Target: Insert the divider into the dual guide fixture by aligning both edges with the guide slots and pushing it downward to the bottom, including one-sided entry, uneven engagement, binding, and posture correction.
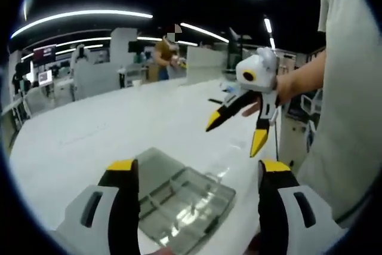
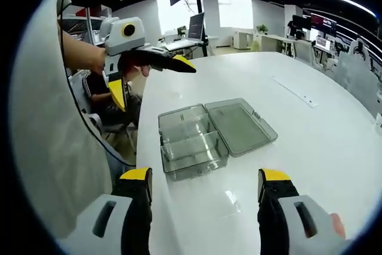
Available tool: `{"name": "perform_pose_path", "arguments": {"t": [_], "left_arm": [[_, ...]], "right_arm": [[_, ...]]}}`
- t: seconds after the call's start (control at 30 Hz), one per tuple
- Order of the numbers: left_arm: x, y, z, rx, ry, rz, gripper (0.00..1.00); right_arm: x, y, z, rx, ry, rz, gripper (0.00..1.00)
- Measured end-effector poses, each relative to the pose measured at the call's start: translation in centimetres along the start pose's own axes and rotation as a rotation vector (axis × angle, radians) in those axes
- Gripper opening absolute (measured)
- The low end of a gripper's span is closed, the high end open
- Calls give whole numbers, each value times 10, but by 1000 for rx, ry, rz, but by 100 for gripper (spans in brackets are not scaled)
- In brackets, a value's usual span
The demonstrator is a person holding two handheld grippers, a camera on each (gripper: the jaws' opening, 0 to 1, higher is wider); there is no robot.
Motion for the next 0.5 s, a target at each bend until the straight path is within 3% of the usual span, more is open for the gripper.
{"name": "perform_pose_path", "arguments": {"t": [0.5], "left_arm": [[3, -5, -2, -7, -20, -3, 80]], "right_arm": [[6, -11, -1, 7, -16, -43, 66]]}}
Point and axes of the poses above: the point that each gripper's makers call its tool centre point, and the gripper's own axes: x roughly forward along the fingers, z roughly to its right, y roughly out of its top, the point moved 7 cm from there along -x, roughly backward along the fingers, and after that the axes turned 15 degrees about -z, right-handed, at the moved point
